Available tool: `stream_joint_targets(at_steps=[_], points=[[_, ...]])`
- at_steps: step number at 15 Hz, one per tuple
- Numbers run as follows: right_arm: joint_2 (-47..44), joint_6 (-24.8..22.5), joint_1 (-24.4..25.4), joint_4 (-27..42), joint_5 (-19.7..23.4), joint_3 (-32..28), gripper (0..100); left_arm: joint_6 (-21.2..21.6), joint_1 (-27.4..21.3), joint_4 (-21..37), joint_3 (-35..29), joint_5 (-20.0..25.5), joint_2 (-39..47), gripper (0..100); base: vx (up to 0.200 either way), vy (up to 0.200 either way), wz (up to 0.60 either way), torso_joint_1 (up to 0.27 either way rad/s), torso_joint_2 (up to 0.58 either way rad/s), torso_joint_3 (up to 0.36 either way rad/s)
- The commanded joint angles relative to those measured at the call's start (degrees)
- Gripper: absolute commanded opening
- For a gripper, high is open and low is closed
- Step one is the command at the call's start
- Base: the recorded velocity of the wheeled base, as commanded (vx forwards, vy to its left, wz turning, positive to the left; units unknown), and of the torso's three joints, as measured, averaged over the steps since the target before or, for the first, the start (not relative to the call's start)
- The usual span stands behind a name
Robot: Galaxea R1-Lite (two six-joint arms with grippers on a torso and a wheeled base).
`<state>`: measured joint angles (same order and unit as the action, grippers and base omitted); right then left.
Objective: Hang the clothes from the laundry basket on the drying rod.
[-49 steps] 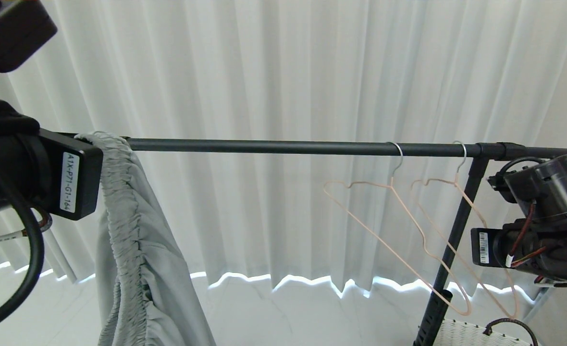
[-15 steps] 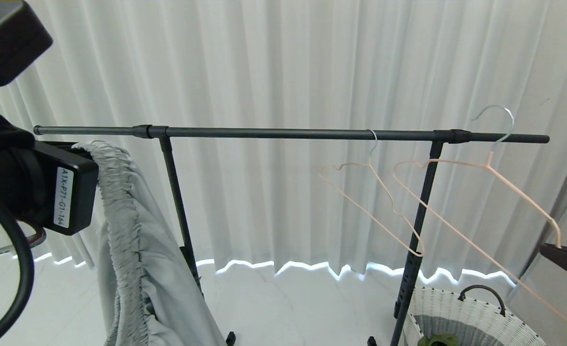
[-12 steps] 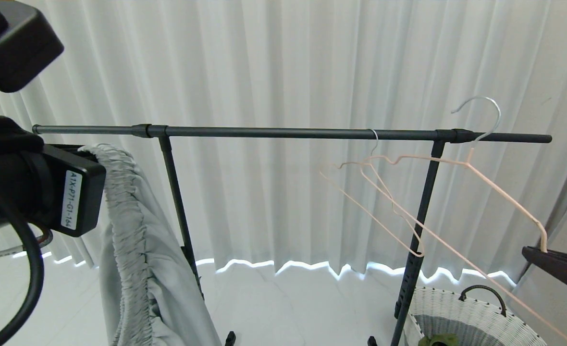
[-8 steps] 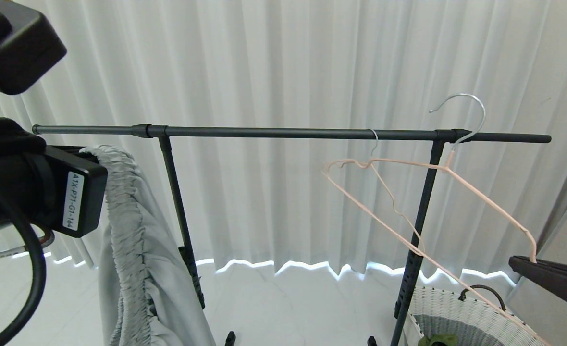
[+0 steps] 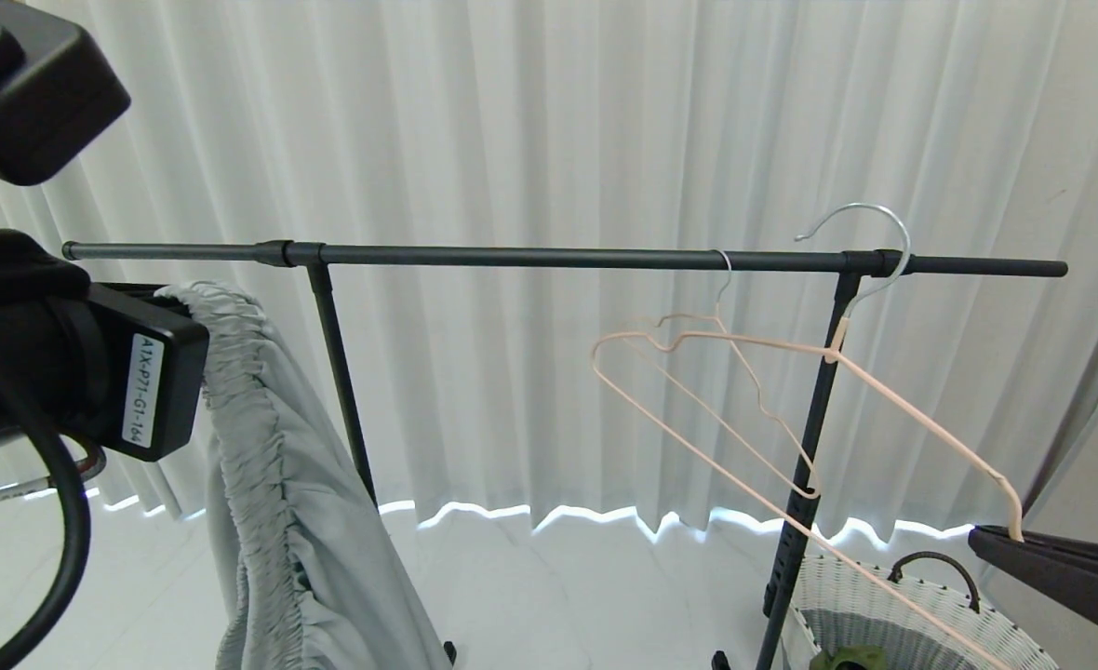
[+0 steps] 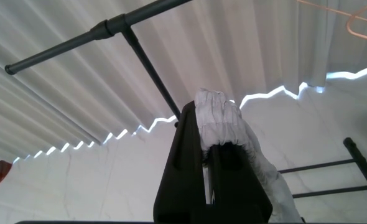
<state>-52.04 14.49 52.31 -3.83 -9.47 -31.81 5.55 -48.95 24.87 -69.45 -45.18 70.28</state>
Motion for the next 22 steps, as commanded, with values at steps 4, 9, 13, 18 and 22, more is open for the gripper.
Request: stream_joint_targets(at_steps=[4, 9, 13, 18, 22], points=[[-0.08, 0.01, 0.07, -0.22, -0.02, 0.16, 0, -0.01, -0.01, 0.00, -0.07, -0.09, 0.21, 0, 0.000, 0.150, 0.00, -0.001, 0.00, 0.003], [0.01, 0.10, 1.30, -2.24, 0.77, 1.04, 0, 0.34, 0.25, 0.00, 1.07, -0.17, 0.47, 0, 0.000, 0.040, 0.00, 0.001, 0.00, -0.001], [0.54, 3.52, 11.76, -5.75, 1.56, 3.59, 0, 1.31, 5.70, 0.00, 2.13, -2.90, 4.69, 0, 0.000, 0.000, 0.00, 0.000, 0.00, 0.000], [0.01, 8.88, 23.80, -6.02, 1.65, 3.77, 0, -0.80, 10.89, -0.44, -4.91, -7.47, 15.33, 0, 0.000, 0.000, 0.00, 0.000, 0.00, 0.000], [-2.27, 10.20, 24.77, -7.42, 1.65, 3.94, 0, -5.28, 8.87, -0.44, -10.62, -7.29, 20.86, 0, 0.000, 0.000, 0.00, 0.000, 0.00, 0.000]])
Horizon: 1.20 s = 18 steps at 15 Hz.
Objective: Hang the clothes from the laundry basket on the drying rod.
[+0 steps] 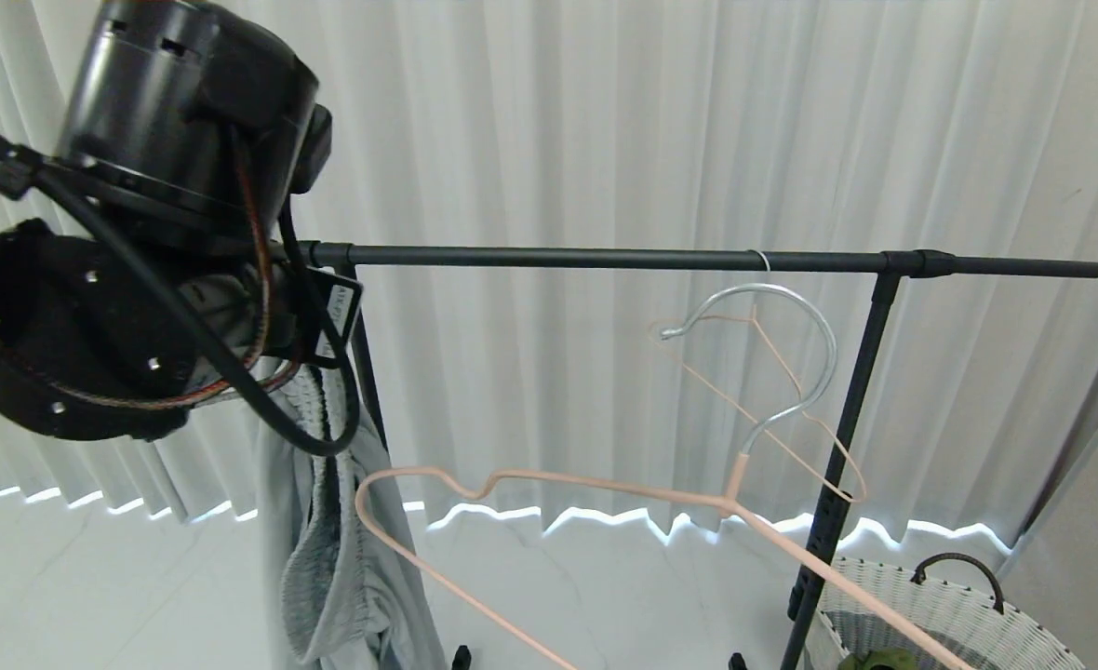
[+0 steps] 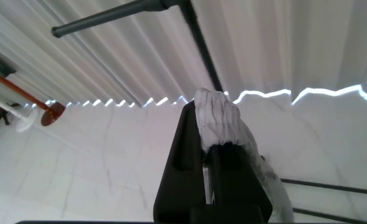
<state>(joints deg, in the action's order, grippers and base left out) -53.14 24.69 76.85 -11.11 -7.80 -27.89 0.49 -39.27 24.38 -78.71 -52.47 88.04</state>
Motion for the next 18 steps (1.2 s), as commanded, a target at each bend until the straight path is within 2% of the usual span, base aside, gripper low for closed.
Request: stream_joint_targets(at_steps=[1, 3, 7, 13, 18], points=[[-1.88, 0.10, 0.23, -1.29, -0.11, 0.12, 0, -0.31, -0.99, 0.05, -1.35, 0.09, 3.37, 0, 0.000, 0.000, 0.00, 0.000, 0.00, 0.000], [-3.37, 0.01, -0.91, -1.73, -0.20, 0.29, 0, -1.37, -1.08, 0.05, -1.44, 0.00, 3.72, 0, 0.000, 0.000, 0.00, 0.000, 0.00, 0.000], [-4.87, -0.60, -6.27, -4.10, -0.11, 0.47, 0, -3.21, -2.04, 0.05, -1.18, -0.18, 3.72, 0, 0.000, 0.000, 0.00, 0.000, 0.00, 0.000], [-13.39, -2.10, -10.05, -15.61, -0.20, 0.29, 0, -3.21, -3.01, 0.05, -1.09, -0.27, 3.45, 0, 0.000, 0.000, 0.00, 0.000, 0.00, 0.000], [-20.51, -2.89, -10.23, -24.58, -0.20, -0.32, 0, -4.44, -3.71, 0.05, -1.00, -0.27, 3.45, 0, 0.000, 0.000, 0.00, 0.000, 0.00, 0.000]])
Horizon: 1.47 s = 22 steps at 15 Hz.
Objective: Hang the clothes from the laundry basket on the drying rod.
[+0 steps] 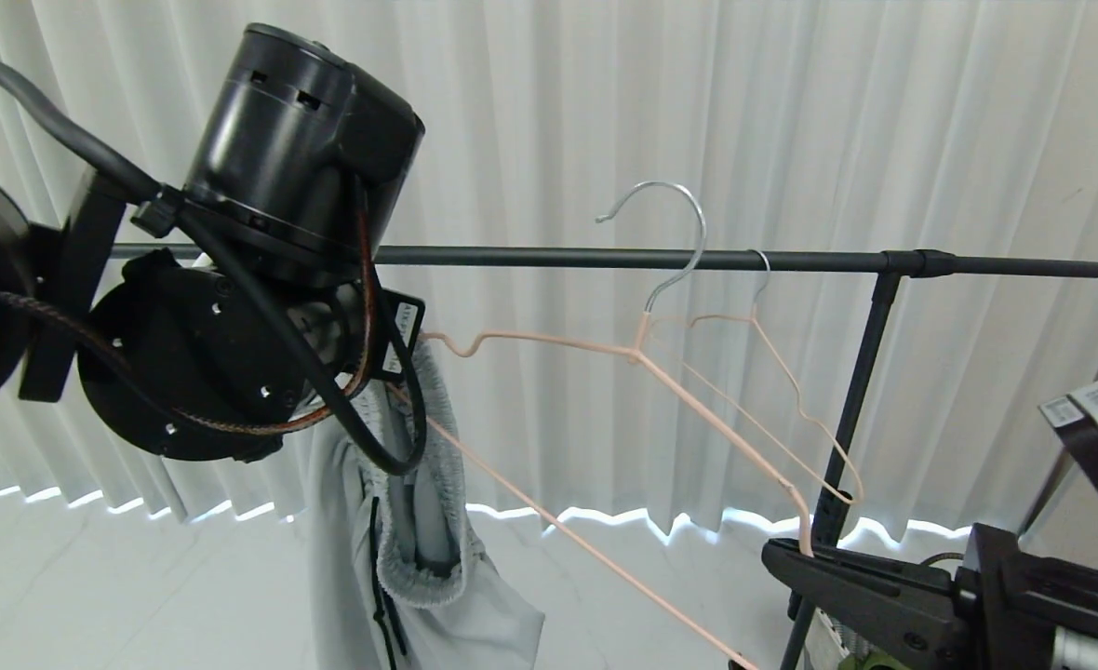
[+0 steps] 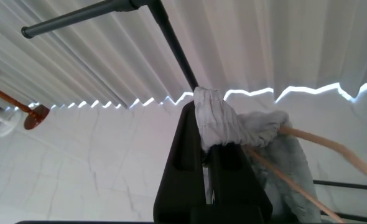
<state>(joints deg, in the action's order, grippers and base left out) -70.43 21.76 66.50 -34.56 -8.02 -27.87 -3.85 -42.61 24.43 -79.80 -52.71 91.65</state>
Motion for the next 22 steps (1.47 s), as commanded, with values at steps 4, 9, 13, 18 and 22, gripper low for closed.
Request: stream_joint_targets(at_steps=[4, 9, 13, 18, 22], points=[[-3.67, -0.05, 1.44, -1.21, 0.20, 0.09, 0, -0.37, -0.55, 0.00, -1.24, -0.02, -0.51, 0, 0.000, 0.000, 0.00, 0.000, 0.00, 0.000], [-5.51, -0.40, 1.97, -5.69, 0.02, -0.26, 0, -0.37, -1.34, 0.00, -0.44, 0.07, -2.26, 0, 0.000, 0.000, 0.00, 0.000, 0.00, 0.000], [-3.23, -0.40, 3.29, -6.40, -0.24, 0.45, 0, -0.28, -1.08, 0.09, -0.36, 0.15, -3.06, 0, 0.000, 0.000, 0.00, 0.000, 0.00, 0.000], [0.90, -2.34, 5.04, -6.22, 0.37, 1.41, 0, -0.19, -1.34, 0.09, -0.44, 0.42, -3.67, 0, 0.000, 0.000, 0.00, 0.000, 0.00, 0.000], [0.02, -2.34, 4.96, -6.22, 2.31, 2.56, 0, 1.30, -4.33, 0.44, -0.09, 7.71, -6.75, 0, 0.000, 0.000, 0.00, 0.000, 0.00, 0.000]])
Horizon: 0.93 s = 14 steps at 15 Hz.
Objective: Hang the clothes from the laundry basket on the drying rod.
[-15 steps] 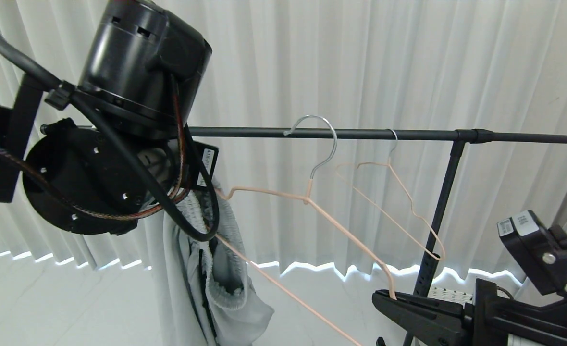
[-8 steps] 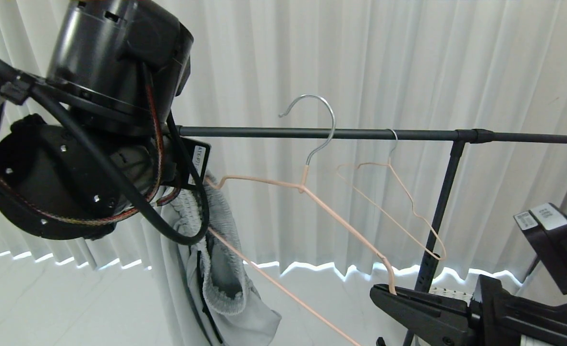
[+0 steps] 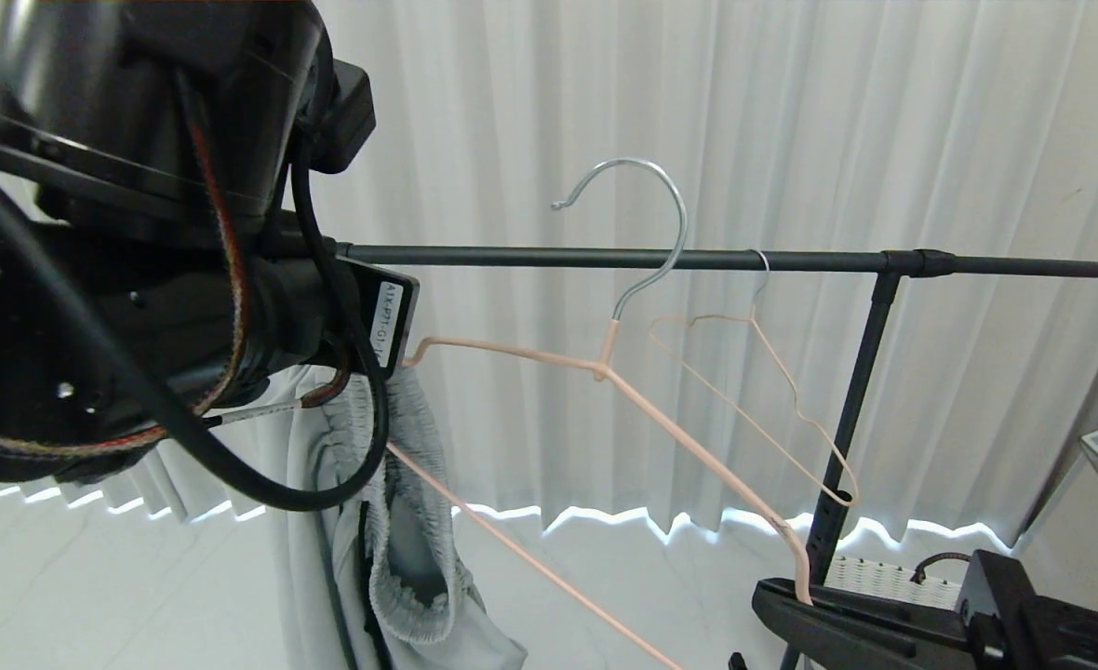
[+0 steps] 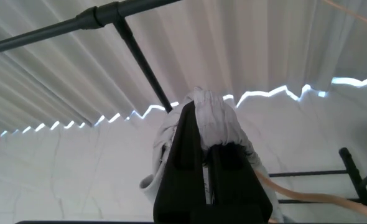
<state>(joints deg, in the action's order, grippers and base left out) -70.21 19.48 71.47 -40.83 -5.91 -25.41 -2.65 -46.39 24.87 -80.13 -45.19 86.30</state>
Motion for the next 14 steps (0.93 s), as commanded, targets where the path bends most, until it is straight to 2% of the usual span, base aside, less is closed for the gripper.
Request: stream_joint_targets(at_steps=[1, 4, 7, 14], points=[[-0.19, -0.06, -0.02, 0.05, 0.20, 0.09, 0, 0.10, -0.55, 0.00, 0.24, 0.19, -1.39, 0, 0.000, 0.000, 0.00, 0.000, 0.00, 0.000], [1.74, -0.23, 0.16, -0.04, 0.90, 0.36, 0, 0.18, 1.65, -0.08, 0.06, 0.28, -0.87, 0, 0.000, 0.000, 0.00, 0.000, 0.00, 0.000], [5.08, -0.41, 0.51, 0.13, 3.54, 3.52, 0, 0.10, 2.35, -0.08, -0.99, 0.45, -0.87, 0, 0.000, 0.000, 0.00, 0.000, 0.00, 0.000], [5.52, -1.38, -0.19, -0.31, 3.10, 2.91, 0, 0.18, 2.44, 0.00, 0.76, 0.37, -0.78, 0, 0.000, 0.000, 0.00, 0.000, 0.00, 0.000]])
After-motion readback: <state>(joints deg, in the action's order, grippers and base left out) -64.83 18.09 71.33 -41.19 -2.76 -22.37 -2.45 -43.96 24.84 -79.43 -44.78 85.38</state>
